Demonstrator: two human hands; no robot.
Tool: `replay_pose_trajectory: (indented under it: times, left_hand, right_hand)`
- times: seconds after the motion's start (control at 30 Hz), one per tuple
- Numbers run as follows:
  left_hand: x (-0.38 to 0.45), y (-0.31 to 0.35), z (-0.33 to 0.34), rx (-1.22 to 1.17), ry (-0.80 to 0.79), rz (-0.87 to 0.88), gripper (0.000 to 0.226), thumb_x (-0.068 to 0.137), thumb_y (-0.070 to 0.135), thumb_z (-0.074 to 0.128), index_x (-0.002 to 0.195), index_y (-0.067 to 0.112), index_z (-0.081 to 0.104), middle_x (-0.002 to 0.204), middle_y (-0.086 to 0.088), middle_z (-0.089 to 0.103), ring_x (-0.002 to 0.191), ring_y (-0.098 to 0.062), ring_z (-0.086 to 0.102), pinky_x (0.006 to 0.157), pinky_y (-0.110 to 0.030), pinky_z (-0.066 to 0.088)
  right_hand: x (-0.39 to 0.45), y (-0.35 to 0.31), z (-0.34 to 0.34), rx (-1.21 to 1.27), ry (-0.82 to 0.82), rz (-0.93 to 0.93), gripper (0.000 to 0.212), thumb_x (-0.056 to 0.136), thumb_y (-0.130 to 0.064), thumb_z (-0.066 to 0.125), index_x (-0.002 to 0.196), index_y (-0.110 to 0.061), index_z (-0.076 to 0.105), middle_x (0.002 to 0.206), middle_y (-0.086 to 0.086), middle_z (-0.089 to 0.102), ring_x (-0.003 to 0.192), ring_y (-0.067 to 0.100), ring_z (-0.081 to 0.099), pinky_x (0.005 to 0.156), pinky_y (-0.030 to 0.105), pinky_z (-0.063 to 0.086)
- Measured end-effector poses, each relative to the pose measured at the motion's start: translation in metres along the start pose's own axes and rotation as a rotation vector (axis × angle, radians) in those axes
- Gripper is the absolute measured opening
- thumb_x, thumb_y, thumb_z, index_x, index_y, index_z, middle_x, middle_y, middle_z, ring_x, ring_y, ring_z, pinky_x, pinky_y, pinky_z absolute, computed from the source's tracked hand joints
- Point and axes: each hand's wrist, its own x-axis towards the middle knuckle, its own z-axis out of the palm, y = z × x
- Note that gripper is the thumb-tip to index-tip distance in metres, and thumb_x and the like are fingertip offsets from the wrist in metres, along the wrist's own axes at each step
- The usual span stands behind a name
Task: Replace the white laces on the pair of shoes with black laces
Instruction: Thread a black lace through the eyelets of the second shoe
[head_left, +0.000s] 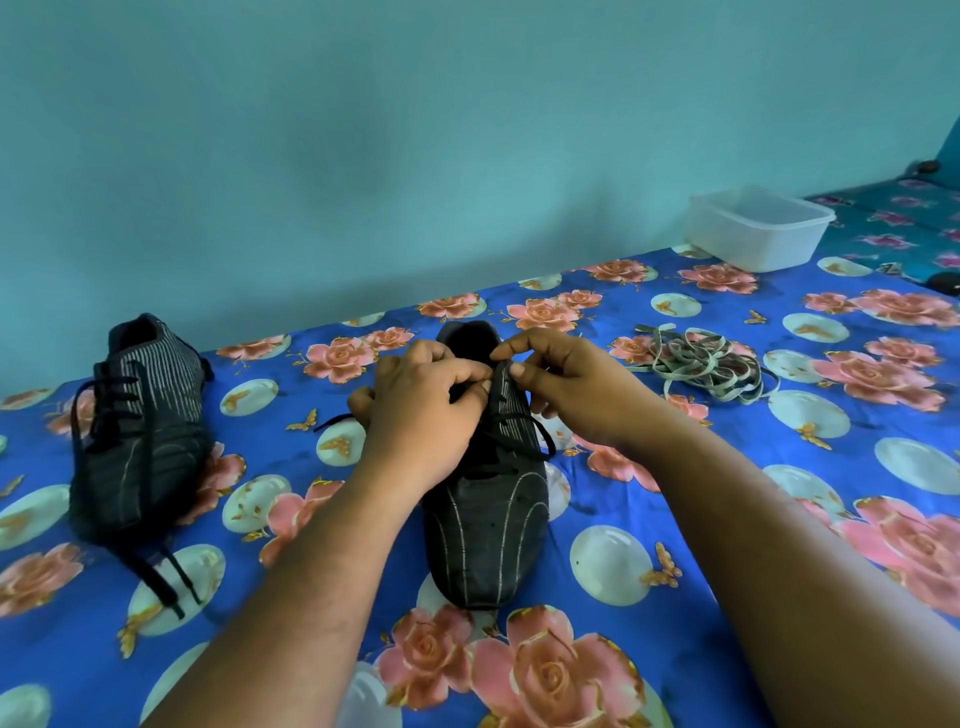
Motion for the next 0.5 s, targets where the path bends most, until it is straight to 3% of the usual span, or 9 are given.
replay_pose_trajectory:
  times: [0.1,0.17,0.3,0.4,0.5]
  left_hand:
    - [-0.002,0.004,0.003,0.004,0.011,-0.023,0.013,0.097,0.042,0.062,0.101,0.047,0.073,0.113,0.019,0.051,0.116,-0.016,0.038,0.088,-0.038,0.023]
    - [-0.002,0.003,0.005,-0.017,0.024,-0.035,0.011,0.096,0.041,0.063,0.098,0.046,0.073,0.114,0.019,0.053,0.117,-0.017,0.039,0.088,-0.039,0.025]
    - [-0.002,0.002,0.008,-0.077,0.046,-0.043,0.009,0.094,0.039,0.068,0.097,0.043,0.075,0.12,0.02,0.054,0.125,-0.017,0.038,0.09,-0.035,0.022]
    - [0.001,-0.004,0.01,-0.149,0.014,-0.034,0.017,0.092,0.044,0.067,0.106,0.045,0.076,0.133,0.02,0.056,0.132,-0.016,0.038,0.094,-0.026,0.016]
    - [0.002,-0.015,0.01,-0.412,0.028,0.013,0.039,0.085,0.064,0.063,0.121,0.05,0.066,0.133,0.022,0.059,0.134,-0.01,0.047,0.112,-0.04,0.036]
  right_hand:
    - [-0.002,-0.002,-0.004,0.025,-0.014,0.032,0.017,0.1,-0.017,0.063,0.117,-0.02,0.063,0.082,0.01,0.067,0.068,0.009,0.065,0.079,0.043,0.056]
    - [-0.004,-0.004,-0.008,0.052,-0.007,0.05,0.017,0.095,-0.014,0.071,0.109,-0.013,0.062,0.086,0.016,0.069,0.068,0.01,0.067,0.077,0.04,0.056]
    - [-0.005,-0.006,-0.009,-0.001,0.016,0.026,0.01,0.087,-0.017,0.08,0.09,-0.013,0.071,0.08,0.002,0.074,0.07,0.01,0.069,0.071,0.022,0.054]
    - [-0.005,-0.006,-0.007,-0.049,0.029,0.01,0.007,0.088,-0.023,0.079,0.087,-0.02,0.073,0.081,-0.003,0.075,0.075,0.012,0.07,0.079,0.031,0.055]
    - [-0.004,-0.004,-0.01,0.003,-0.017,0.039,0.005,0.093,-0.022,0.073,0.091,-0.017,0.072,0.085,0.004,0.075,0.079,0.016,0.069,0.083,0.04,0.056]
